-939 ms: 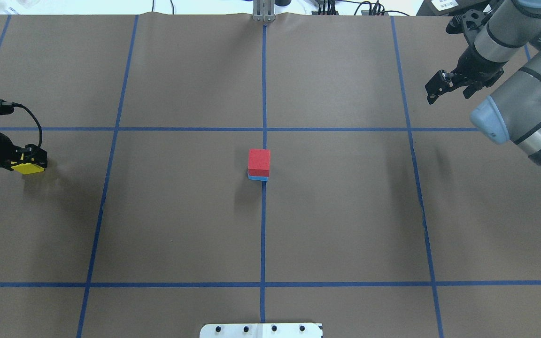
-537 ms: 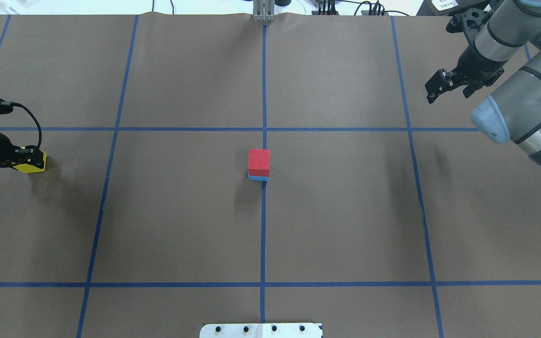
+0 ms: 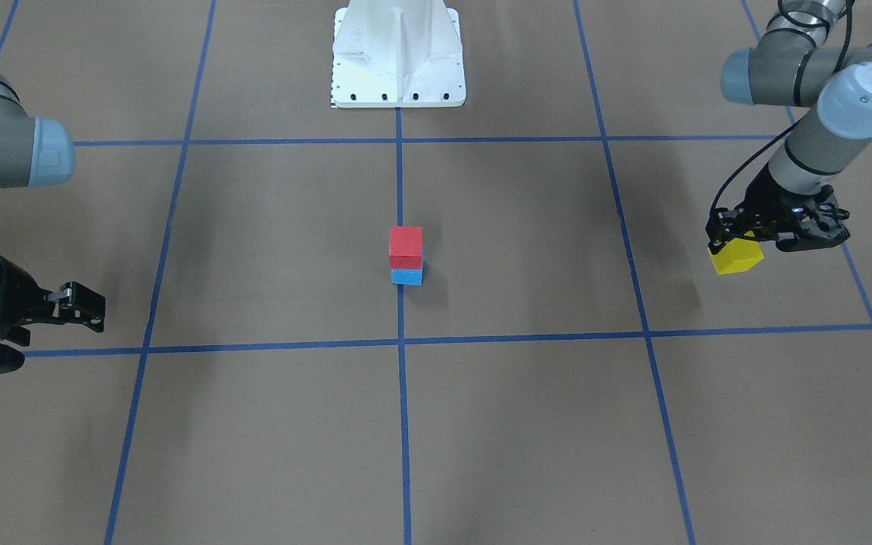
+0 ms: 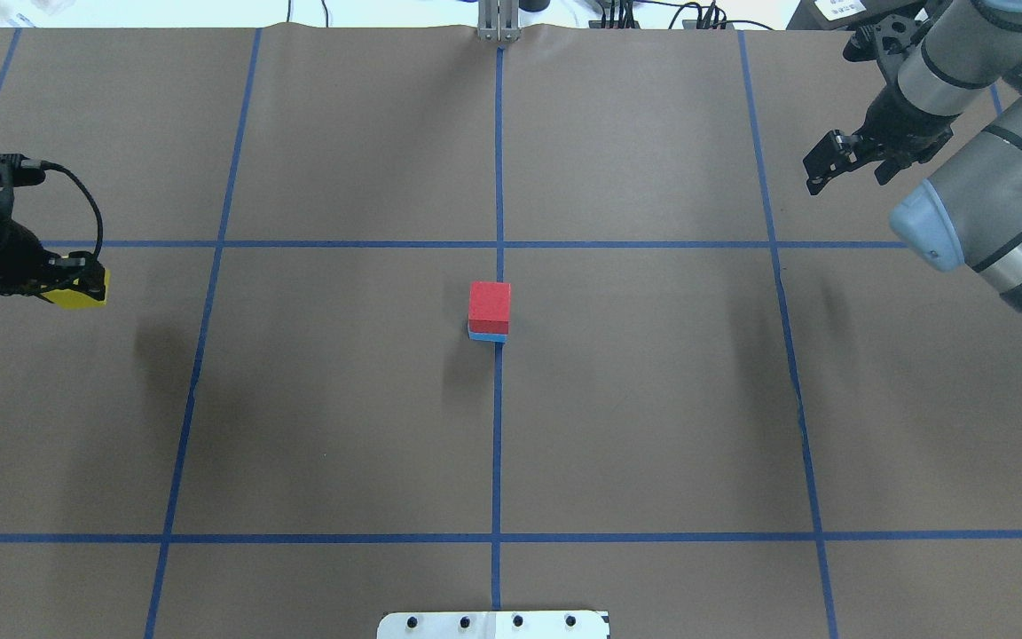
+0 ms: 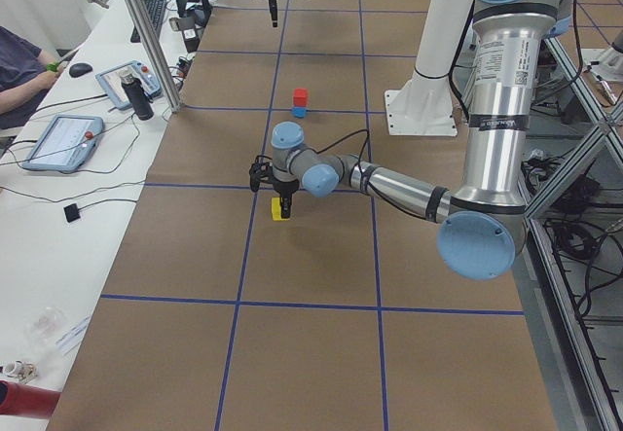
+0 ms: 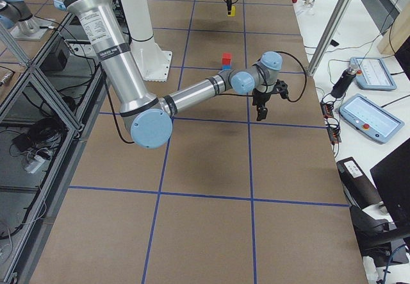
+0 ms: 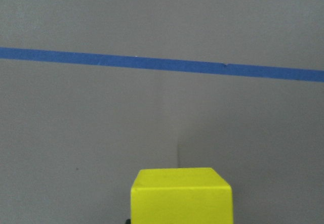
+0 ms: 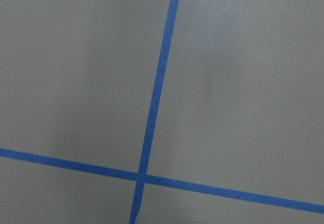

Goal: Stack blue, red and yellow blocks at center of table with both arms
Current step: 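Carry the yellow cube with the left gripper above the red cube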

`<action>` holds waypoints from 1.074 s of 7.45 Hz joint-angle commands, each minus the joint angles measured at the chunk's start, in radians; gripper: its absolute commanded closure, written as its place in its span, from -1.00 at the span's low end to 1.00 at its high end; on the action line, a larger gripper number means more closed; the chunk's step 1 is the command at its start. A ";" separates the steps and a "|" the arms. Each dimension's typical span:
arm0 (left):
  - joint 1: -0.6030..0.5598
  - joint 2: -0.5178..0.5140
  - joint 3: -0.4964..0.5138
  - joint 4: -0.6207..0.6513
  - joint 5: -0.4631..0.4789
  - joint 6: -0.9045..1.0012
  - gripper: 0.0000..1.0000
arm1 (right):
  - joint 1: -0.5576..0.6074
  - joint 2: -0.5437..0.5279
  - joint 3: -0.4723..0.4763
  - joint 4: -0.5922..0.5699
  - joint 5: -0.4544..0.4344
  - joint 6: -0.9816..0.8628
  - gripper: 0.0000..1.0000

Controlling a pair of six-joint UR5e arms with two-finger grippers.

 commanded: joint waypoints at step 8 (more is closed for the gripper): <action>0.301 -0.831 0.219 0.494 0.078 -0.167 1.00 | 0.008 -0.001 -0.002 0.003 -0.001 0.002 -0.98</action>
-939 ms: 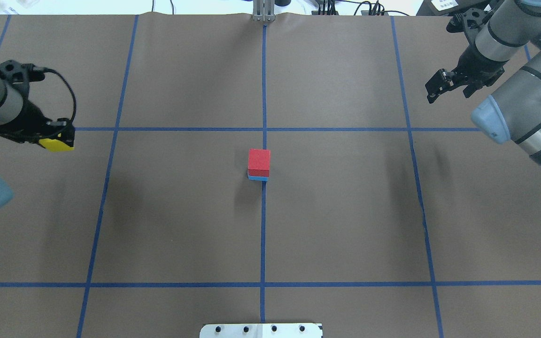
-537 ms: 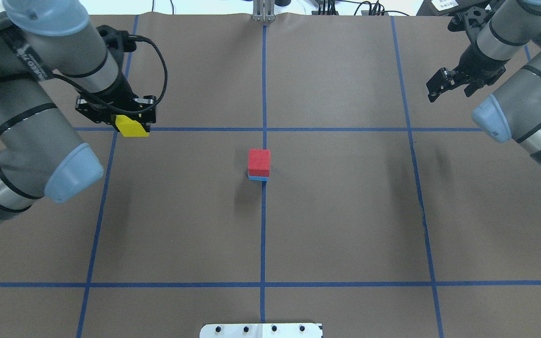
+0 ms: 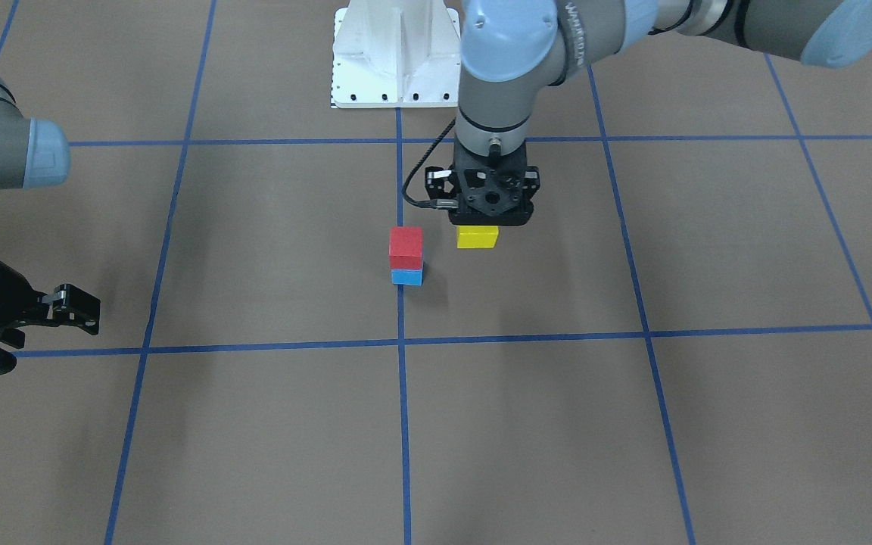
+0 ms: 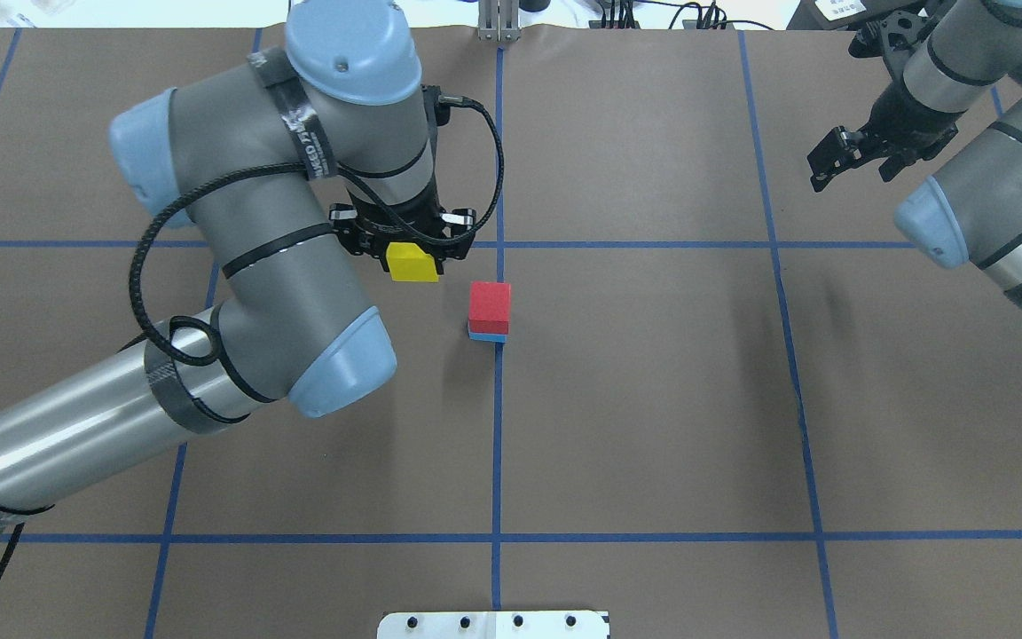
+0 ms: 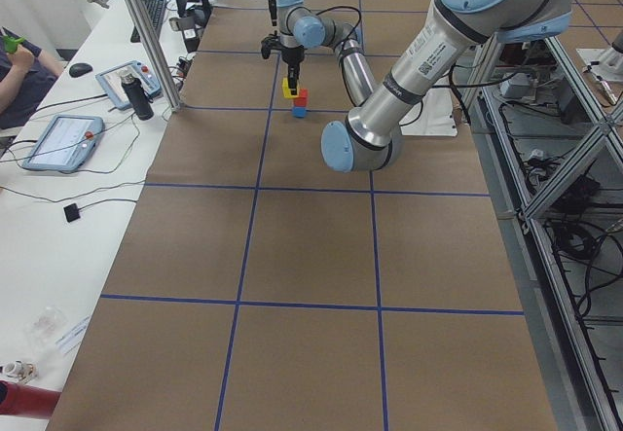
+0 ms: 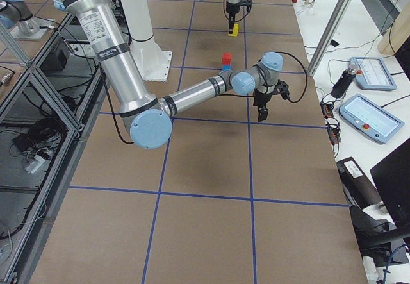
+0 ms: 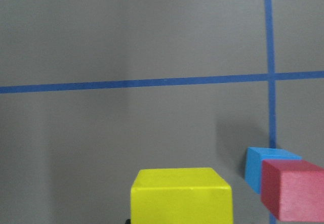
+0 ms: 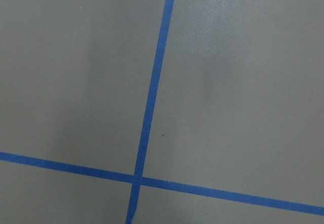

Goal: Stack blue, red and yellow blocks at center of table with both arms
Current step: 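Carry the yellow cube with the left gripper above the red cube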

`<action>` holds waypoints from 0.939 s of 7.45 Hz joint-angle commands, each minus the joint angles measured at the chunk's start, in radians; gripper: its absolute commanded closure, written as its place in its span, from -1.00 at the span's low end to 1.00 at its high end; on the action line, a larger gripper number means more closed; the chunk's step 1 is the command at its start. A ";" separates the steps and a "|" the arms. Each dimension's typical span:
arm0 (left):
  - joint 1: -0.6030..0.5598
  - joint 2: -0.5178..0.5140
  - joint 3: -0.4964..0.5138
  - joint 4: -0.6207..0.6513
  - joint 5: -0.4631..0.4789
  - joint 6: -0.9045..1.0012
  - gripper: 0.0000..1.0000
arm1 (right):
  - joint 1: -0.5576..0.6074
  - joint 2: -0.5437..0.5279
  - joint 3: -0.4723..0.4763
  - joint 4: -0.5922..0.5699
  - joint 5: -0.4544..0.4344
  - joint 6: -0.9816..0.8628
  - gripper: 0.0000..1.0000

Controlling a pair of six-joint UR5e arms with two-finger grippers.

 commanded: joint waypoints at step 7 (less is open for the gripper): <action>0.051 -0.124 0.231 -0.094 -0.006 -0.029 1.00 | 0.000 -0.005 0.000 0.000 0.000 0.000 -0.98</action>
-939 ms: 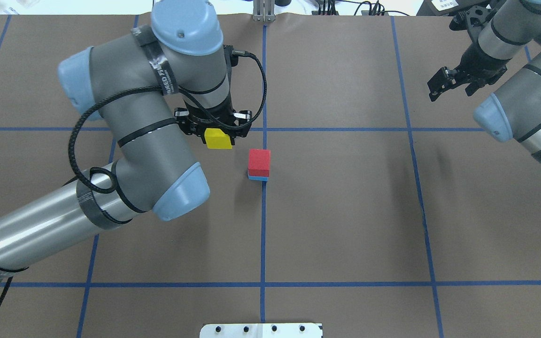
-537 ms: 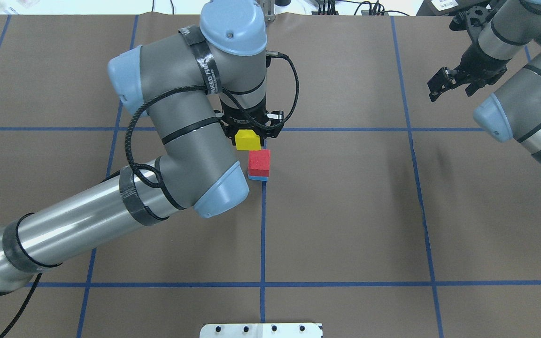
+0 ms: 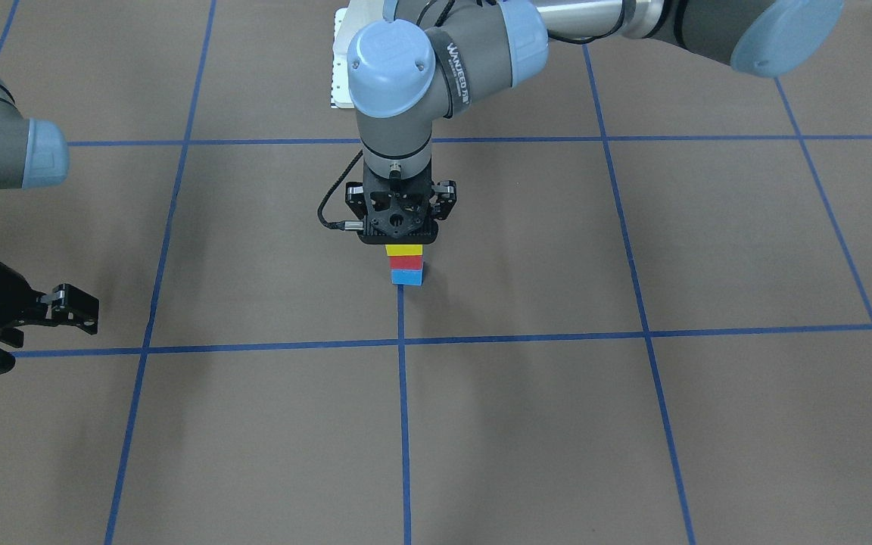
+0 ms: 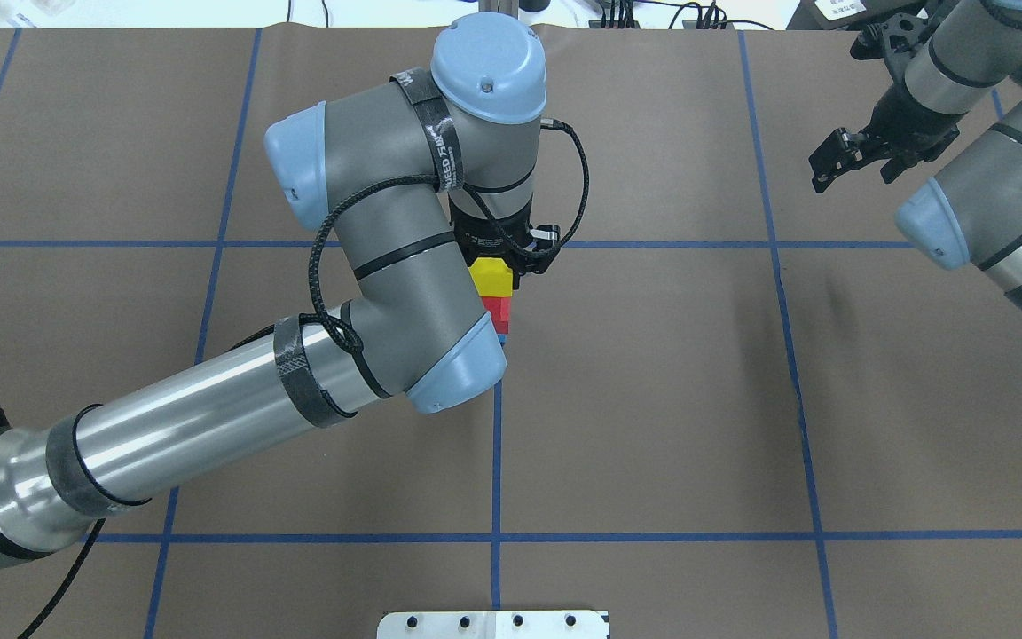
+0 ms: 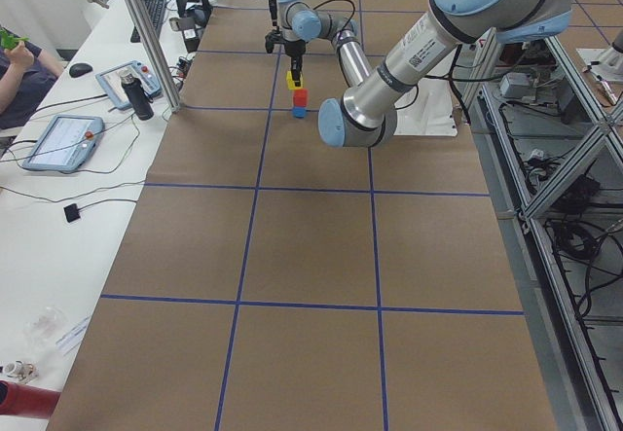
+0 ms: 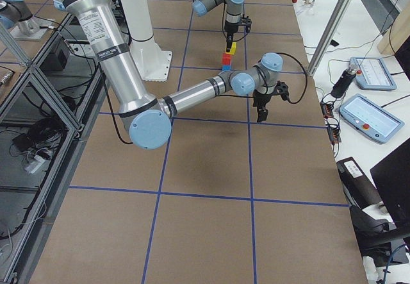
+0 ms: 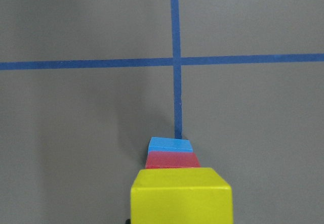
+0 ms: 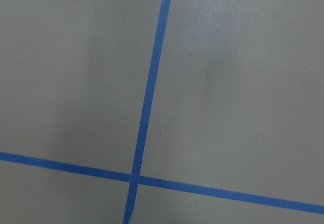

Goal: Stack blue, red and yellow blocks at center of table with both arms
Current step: 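Carry the yellow cube with the left gripper above the red cube, then lower the yellow cube onto the red cube and open the left gripper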

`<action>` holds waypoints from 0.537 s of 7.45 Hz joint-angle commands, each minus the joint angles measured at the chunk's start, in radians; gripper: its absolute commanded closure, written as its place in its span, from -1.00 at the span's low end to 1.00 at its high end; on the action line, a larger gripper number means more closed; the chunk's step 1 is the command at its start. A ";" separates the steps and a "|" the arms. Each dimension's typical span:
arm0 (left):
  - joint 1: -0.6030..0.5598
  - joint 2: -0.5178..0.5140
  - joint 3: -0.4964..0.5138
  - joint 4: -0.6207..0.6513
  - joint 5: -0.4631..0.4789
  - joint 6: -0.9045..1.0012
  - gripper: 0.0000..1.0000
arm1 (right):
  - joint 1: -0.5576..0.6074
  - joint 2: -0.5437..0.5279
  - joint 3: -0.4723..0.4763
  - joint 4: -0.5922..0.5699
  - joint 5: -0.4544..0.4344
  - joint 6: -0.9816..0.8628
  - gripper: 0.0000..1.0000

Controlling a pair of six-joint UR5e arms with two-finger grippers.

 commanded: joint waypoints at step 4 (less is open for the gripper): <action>0.015 0.012 0.017 -0.019 -0.003 -0.009 1.00 | 0.000 0.000 0.000 0.002 0.000 0.000 -0.98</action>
